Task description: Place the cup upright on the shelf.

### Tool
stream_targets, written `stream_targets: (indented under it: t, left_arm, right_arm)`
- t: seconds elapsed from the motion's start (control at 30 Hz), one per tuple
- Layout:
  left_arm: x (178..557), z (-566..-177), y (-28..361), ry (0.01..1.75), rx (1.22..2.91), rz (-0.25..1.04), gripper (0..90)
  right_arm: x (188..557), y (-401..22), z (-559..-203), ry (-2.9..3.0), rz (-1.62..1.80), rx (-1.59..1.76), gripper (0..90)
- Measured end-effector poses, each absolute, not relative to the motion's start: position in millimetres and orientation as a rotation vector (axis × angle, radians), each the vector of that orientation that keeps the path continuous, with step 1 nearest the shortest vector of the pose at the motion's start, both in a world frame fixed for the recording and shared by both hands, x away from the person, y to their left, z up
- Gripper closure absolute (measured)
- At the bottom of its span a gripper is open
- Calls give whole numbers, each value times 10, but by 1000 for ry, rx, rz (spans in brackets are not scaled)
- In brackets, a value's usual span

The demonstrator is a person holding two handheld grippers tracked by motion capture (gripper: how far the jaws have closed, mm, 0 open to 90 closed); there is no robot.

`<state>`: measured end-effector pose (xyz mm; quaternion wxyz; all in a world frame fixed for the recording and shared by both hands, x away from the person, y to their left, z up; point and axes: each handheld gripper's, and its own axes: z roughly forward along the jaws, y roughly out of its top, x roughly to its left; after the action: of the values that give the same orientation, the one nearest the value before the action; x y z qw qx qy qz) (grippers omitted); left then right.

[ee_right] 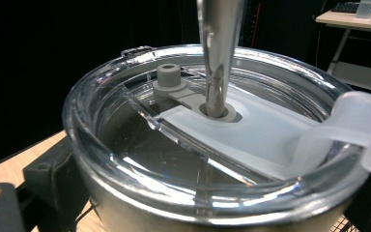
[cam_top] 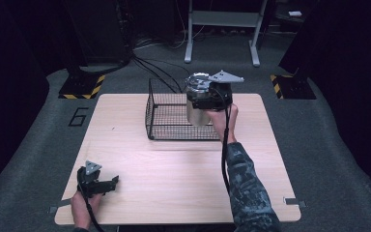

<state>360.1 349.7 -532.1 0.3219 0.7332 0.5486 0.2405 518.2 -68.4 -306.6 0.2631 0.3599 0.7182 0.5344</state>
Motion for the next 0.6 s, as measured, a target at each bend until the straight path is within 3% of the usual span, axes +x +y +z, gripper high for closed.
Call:
stream_targets:
  t: [0.6]
  left_arm:
    - [3601, -5316, 3508, 1432, 1945, 634, 62]
  right_arm:
    - [5554, -493, -3143, 1906, 1368, 1046, 37]
